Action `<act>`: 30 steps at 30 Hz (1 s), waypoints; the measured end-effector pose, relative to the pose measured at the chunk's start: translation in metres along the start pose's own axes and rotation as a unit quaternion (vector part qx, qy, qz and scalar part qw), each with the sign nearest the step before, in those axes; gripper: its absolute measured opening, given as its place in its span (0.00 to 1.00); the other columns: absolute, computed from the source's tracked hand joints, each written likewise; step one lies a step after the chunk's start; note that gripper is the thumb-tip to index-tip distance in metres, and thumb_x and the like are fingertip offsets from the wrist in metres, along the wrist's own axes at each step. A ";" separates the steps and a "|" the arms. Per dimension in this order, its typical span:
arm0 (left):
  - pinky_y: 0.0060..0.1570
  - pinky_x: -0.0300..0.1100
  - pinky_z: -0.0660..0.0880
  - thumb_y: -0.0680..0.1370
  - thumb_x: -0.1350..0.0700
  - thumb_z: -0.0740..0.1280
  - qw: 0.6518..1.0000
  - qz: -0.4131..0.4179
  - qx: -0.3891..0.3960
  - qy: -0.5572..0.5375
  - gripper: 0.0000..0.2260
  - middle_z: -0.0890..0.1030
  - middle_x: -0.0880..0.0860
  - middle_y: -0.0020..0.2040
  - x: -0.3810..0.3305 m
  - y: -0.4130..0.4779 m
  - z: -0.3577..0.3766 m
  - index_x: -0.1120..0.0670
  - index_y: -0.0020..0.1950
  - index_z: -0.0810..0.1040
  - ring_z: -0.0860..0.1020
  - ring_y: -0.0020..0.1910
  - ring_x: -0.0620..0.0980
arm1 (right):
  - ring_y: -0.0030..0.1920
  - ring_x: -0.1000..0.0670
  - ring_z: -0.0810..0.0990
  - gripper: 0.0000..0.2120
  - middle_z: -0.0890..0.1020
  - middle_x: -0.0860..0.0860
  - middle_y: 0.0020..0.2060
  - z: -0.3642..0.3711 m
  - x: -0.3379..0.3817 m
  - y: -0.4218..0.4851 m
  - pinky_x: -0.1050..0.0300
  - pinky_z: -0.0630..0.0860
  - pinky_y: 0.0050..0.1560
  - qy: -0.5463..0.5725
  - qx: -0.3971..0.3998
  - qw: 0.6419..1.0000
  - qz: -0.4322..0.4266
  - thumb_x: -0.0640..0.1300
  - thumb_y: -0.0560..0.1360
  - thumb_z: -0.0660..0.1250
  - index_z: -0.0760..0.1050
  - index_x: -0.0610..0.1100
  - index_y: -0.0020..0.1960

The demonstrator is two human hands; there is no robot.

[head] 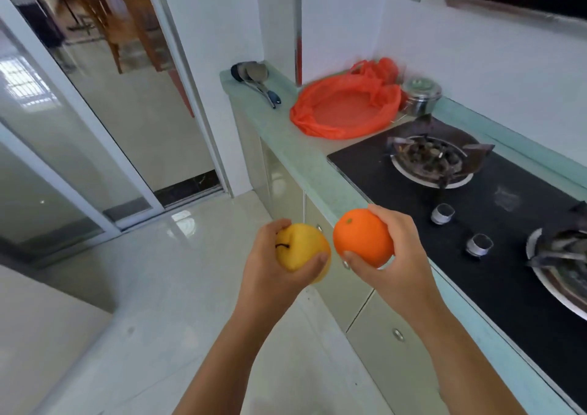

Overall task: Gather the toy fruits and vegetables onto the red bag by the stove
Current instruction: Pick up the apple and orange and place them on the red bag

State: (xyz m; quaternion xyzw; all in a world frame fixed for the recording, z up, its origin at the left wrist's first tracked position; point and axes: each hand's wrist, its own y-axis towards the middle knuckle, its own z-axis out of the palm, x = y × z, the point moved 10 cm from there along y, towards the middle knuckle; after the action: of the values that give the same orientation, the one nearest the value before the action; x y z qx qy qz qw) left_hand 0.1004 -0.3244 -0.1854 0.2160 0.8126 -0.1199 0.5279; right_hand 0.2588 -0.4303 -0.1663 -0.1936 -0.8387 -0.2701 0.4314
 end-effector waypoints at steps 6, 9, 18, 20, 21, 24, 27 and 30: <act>0.45 0.37 0.72 0.66 0.50 0.75 0.999 -0.024 -0.024 0.004 0.26 0.72 0.44 0.54 0.033 0.068 -0.010 0.41 0.58 0.67 0.72 0.48 0.41 | 0.56 0.60 0.70 0.33 0.65 0.59 0.57 0.039 -0.023 0.065 0.68 0.69 0.43 -0.001 0.021 1.000 0.013 0.56 0.62 0.71 0.62 0.58 0.63; 0.44 0.35 0.71 0.66 0.50 0.75 0.999 -0.026 -0.023 -0.002 0.25 0.71 0.44 0.54 0.049 0.113 -0.017 0.41 0.58 0.67 0.72 0.49 0.41 | 0.56 0.59 0.70 0.32 0.66 0.58 0.58 0.064 -0.031 0.105 0.68 0.70 0.43 -0.010 0.021 1.000 0.013 0.56 0.62 0.71 0.62 0.58 0.63; 0.41 0.25 0.66 0.67 0.50 0.74 0.999 -0.026 -0.015 -0.022 0.26 0.68 0.38 0.53 0.080 0.276 -0.070 0.39 0.58 0.65 0.69 0.49 0.30 | 0.56 0.61 0.69 0.32 0.66 0.56 0.57 0.156 -0.019 0.257 0.72 0.67 0.47 -0.031 0.040 0.999 0.009 0.52 0.64 0.74 0.62 0.58 0.62; 0.42 0.26 0.66 0.67 0.50 0.74 0.999 -0.022 -0.013 -0.019 0.26 0.68 0.41 0.54 0.083 0.309 -0.082 0.40 0.59 0.65 0.69 0.49 0.31 | 0.56 0.63 0.67 0.32 0.67 0.55 0.57 0.174 -0.012 0.288 0.75 0.66 0.50 -0.031 0.043 0.999 -0.006 0.49 0.64 0.75 0.63 0.56 0.62; 0.42 0.27 0.66 0.67 0.49 0.74 1.000 -0.019 -0.014 -0.019 0.26 0.68 0.42 0.54 0.084 0.324 -0.087 0.40 0.59 0.65 0.69 0.49 0.31 | 0.57 0.64 0.66 0.31 0.68 0.54 0.57 0.182 -0.009 0.302 0.77 0.65 0.50 -0.034 0.041 0.998 -0.015 0.49 0.64 0.74 0.63 0.55 0.62; 0.43 0.27 0.66 0.67 0.49 0.74 1.000 -0.010 -0.017 -0.021 0.26 0.68 0.41 0.54 0.086 0.364 -0.096 0.40 0.59 0.65 0.69 0.50 0.32 | 0.56 0.62 0.67 0.31 0.68 0.53 0.58 0.197 -0.010 0.336 0.78 0.64 0.51 -0.034 0.038 0.999 -0.017 0.48 0.65 0.75 0.64 0.54 0.63; 0.42 0.26 0.65 0.67 0.49 0.74 1.000 -0.011 -0.013 -0.021 0.26 0.67 0.37 0.52 0.092 0.392 -0.097 0.40 0.59 0.64 0.69 0.50 0.32 | 0.55 0.58 0.68 0.31 0.69 0.51 0.58 0.207 -0.018 0.364 0.78 0.64 0.51 -0.039 0.032 0.999 -0.018 0.46 0.65 0.76 0.64 0.52 0.63; 0.42 0.27 0.66 0.67 0.49 0.74 1.000 -0.011 -0.006 -0.021 0.26 0.68 0.38 0.53 0.099 0.421 -0.092 0.39 0.59 0.64 0.69 0.50 0.34 | 0.56 0.56 0.68 0.32 0.68 0.52 0.59 0.217 -0.030 0.392 0.77 0.65 0.51 -0.044 0.030 0.999 -0.010 0.46 0.65 0.76 0.63 0.54 0.63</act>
State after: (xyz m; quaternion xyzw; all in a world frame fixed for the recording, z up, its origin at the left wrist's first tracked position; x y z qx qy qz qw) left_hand 0.1923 0.1066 -0.2236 0.2012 0.8044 -0.1248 0.5449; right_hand 0.3599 0.0073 -0.1835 -0.1838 -0.8667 -0.2400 0.3968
